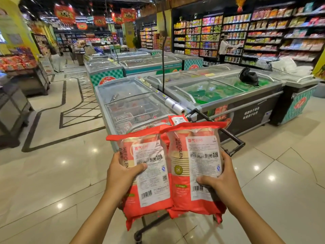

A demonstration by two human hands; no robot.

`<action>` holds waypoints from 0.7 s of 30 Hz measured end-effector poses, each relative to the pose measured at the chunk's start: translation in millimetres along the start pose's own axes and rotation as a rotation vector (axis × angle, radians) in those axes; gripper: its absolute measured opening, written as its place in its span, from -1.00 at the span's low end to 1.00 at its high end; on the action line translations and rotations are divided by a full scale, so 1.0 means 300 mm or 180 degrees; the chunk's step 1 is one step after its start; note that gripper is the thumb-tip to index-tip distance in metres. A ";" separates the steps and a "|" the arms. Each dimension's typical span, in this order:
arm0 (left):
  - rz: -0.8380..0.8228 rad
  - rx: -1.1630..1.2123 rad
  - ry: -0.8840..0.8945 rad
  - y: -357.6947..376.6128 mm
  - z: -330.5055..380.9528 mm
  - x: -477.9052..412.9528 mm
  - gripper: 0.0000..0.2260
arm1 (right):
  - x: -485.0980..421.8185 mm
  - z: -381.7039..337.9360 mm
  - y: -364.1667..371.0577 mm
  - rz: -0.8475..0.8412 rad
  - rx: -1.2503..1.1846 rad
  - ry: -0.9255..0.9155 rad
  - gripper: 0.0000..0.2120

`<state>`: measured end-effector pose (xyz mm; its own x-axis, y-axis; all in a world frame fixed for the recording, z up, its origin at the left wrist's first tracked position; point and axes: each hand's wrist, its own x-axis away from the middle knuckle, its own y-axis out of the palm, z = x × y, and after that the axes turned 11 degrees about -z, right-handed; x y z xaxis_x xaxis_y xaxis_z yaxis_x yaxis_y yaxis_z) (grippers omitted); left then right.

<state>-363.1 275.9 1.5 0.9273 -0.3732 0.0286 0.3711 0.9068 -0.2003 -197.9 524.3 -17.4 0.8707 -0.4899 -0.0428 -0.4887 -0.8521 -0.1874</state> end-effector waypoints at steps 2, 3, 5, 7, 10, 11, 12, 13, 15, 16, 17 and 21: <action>-0.0088 0.0109 -0.0038 0.014 -0.011 -0.128 -0.46 | -0.112 0.002 0.005 0.0038 -0.0022 0.0063 -0.07; -0.0118 0.0144 -0.0068 0.019 -0.016 -0.190 -0.47 | -0.168 0.004 0.008 0.0042 -0.0031 0.0105 -0.07; -0.0119 0.0169 -0.0140 0.019 -0.029 -0.306 -0.45 | -0.266 -0.002 0.022 0.0052 -0.0034 0.0183 -0.06; -0.0094 0.0195 -0.0193 0.015 -0.043 -0.426 -0.43 | -0.357 -0.008 0.038 0.0103 0.0038 0.0195 0.01; -0.0018 0.0250 -0.0315 0.011 -0.076 -0.572 -0.41 | -0.466 0.003 0.052 0.0085 0.0069 0.0236 0.01; 0.0024 0.0245 -0.0369 0.007 -0.091 -0.607 -0.43 | -0.494 0.009 0.054 0.0080 0.0062 0.0271 -0.01; 0.0047 0.0224 -0.0426 0.002 -0.108 -0.640 -0.45 | -0.523 0.017 0.052 0.0065 0.0045 0.0294 -0.03; 0.0082 0.0203 -0.0490 -0.002 -0.120 -0.668 -0.45 | -0.553 0.026 0.049 0.0056 0.0034 0.0327 -0.05; 0.0143 0.0097 -0.0630 -0.010 -0.139 -0.725 -0.43 | -0.610 0.033 0.044 0.0036 -0.0011 0.0380 -0.06; 0.0134 0.0112 -0.0671 -0.012 -0.147 -0.753 -0.43 | -0.640 0.044 0.038 0.0040 -0.0021 0.0402 -0.07; 0.0137 0.0171 -0.0706 -0.014 -0.156 -0.782 -0.46 | -0.670 0.052 0.032 0.0036 -0.0045 0.0408 -0.08; 0.0271 0.0275 -0.0805 -0.009 -0.190 -0.885 -0.49 | -0.805 0.077 0.003 -0.0028 -0.0154 0.0449 -0.12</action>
<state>-613.2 361.5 -61.6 0.9341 -0.2439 0.2608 0.2840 0.9502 -0.1285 -407.3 646.1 -29.8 0.8602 -0.5006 0.0976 -0.4862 -0.8626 -0.1393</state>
